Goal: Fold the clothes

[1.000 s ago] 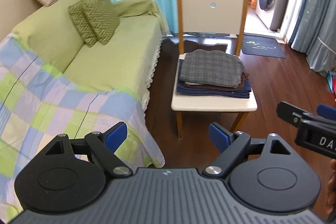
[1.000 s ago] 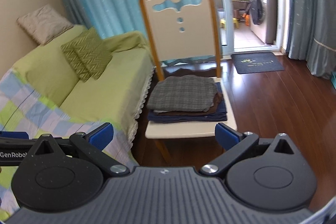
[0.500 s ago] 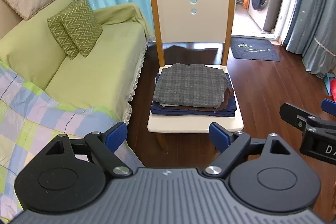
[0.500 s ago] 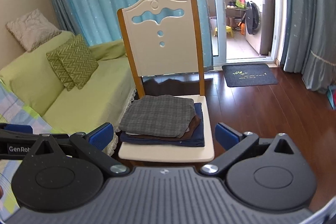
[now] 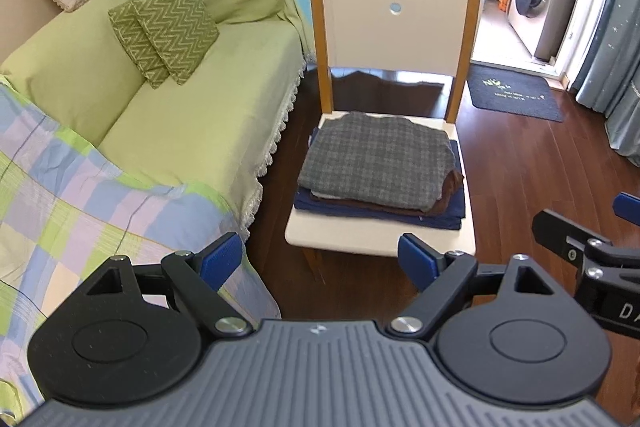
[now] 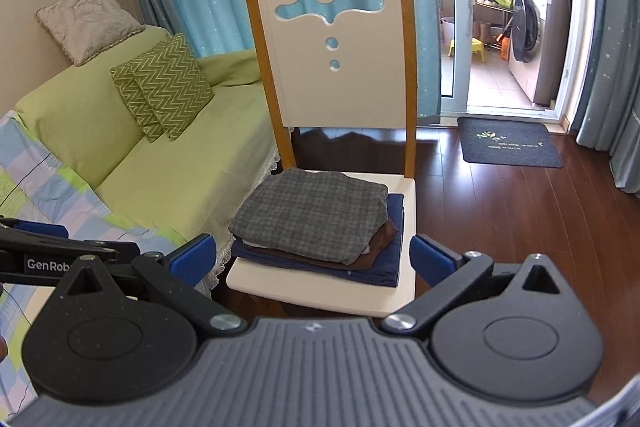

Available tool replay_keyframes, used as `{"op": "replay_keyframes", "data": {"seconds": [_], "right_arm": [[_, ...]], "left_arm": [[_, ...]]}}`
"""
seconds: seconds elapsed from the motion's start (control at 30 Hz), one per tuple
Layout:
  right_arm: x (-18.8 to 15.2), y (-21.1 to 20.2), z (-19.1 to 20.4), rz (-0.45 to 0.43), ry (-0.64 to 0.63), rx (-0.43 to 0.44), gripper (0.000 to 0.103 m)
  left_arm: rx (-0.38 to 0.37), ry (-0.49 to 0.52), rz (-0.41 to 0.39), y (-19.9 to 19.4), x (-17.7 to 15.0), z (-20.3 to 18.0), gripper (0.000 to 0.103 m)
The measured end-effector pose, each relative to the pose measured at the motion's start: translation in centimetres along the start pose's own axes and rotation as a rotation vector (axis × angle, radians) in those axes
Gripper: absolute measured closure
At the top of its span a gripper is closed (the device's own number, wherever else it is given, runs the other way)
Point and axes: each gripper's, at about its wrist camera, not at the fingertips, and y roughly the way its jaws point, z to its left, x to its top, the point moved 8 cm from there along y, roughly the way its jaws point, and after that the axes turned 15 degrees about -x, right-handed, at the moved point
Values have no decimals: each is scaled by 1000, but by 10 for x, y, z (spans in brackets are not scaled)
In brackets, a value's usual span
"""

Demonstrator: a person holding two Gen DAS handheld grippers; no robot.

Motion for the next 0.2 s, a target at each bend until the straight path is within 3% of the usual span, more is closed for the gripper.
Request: {"op": "replay_keyframes", "data": {"seconds": [0.2], "right_arm": [[1, 7, -3, 7, -13, 18, 1]], "left_arm": [[5, -5, -32, 3, 9, -5, 16]]}}
